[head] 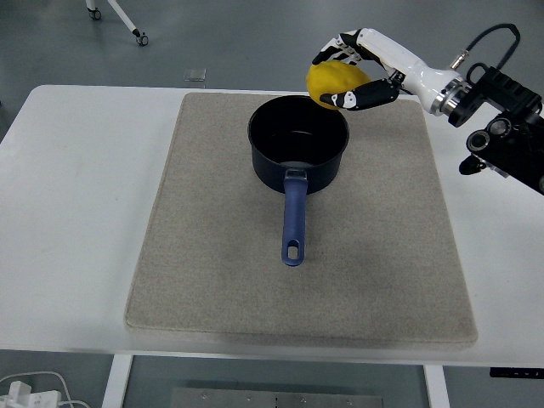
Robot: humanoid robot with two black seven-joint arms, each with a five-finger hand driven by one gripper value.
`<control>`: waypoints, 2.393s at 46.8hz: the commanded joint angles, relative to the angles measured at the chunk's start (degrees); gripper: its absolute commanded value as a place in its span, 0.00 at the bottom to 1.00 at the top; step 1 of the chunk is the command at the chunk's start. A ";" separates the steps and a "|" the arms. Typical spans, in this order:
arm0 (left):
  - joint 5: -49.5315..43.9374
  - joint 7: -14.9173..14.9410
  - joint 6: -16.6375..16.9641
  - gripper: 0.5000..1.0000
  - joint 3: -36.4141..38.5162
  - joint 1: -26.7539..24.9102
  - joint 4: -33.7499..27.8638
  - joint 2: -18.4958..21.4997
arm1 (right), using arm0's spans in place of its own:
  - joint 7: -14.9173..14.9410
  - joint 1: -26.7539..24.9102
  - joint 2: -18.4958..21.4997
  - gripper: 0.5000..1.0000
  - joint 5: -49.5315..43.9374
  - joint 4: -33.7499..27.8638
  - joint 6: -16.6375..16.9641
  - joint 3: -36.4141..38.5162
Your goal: Put the potato in the blue pot
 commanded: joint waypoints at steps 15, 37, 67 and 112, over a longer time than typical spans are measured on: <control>0.00 0.09 -0.01 1.00 -0.08 0.01 0.36 0.00 | 0.15 1.29 13.97 0.00 -0.35 -14.68 0.27 -2.78; 0.00 0.09 -0.01 1.00 0.00 0.09 0.36 0.00 | 0.24 -1.08 18.02 0.00 -0.44 -19.87 -1.13 -2.69; 0.00 0.01 -0.01 1.00 0.18 0.09 0.36 0.00 | 0.33 -4.16 19.07 0.52 -0.17 -19.87 -3.77 -1.72; -0.09 0.09 -0.01 1.00 0.00 0.09 0.45 0.00 | -0.02 -4.07 18.10 0.84 19.50 -19.87 -4.65 -1.55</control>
